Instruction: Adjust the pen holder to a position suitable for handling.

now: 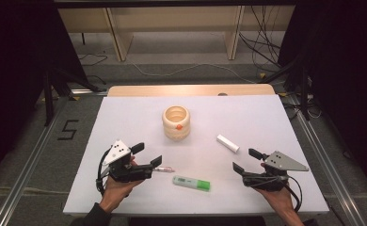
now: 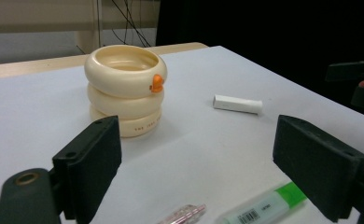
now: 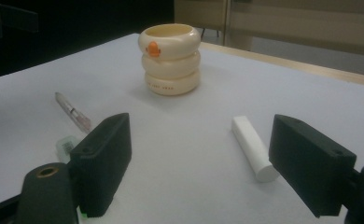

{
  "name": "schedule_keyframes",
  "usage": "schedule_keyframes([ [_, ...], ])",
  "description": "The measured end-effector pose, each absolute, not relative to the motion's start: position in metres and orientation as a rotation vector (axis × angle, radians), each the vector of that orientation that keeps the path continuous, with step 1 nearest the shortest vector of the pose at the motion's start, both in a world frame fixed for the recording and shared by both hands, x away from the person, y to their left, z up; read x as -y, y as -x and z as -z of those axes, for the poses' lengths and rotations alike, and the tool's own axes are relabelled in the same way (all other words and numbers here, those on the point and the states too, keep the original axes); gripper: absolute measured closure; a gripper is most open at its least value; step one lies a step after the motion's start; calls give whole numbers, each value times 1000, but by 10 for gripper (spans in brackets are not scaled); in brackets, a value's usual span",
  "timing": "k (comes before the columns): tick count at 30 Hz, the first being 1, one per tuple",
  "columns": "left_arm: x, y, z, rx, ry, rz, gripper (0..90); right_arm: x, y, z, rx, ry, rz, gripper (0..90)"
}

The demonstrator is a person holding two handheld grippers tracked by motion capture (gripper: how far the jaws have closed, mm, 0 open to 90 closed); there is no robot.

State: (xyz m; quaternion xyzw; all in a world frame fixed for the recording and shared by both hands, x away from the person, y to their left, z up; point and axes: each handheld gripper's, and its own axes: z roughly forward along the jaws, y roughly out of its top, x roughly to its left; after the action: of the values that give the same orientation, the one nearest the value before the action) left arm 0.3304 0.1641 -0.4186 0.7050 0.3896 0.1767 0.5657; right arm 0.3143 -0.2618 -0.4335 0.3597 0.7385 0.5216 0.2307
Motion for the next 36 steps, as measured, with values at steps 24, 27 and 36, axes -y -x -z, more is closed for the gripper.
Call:
schedule_keyframes([
  [24, -163, -375, 412, -1047, -1683, -458, 154, 263, -316, 433, -2019, -998, -1433, 223],
  [27, -163, -380, 412, -1054, -1689, -468, 157, 263, -316, 433, -2015, -1000, -1431, 223],
  [36, -162, -395, 412, -1095, -1686, -494, 172, 263, -316, 433, -2014, -999, -1436, 223],
])
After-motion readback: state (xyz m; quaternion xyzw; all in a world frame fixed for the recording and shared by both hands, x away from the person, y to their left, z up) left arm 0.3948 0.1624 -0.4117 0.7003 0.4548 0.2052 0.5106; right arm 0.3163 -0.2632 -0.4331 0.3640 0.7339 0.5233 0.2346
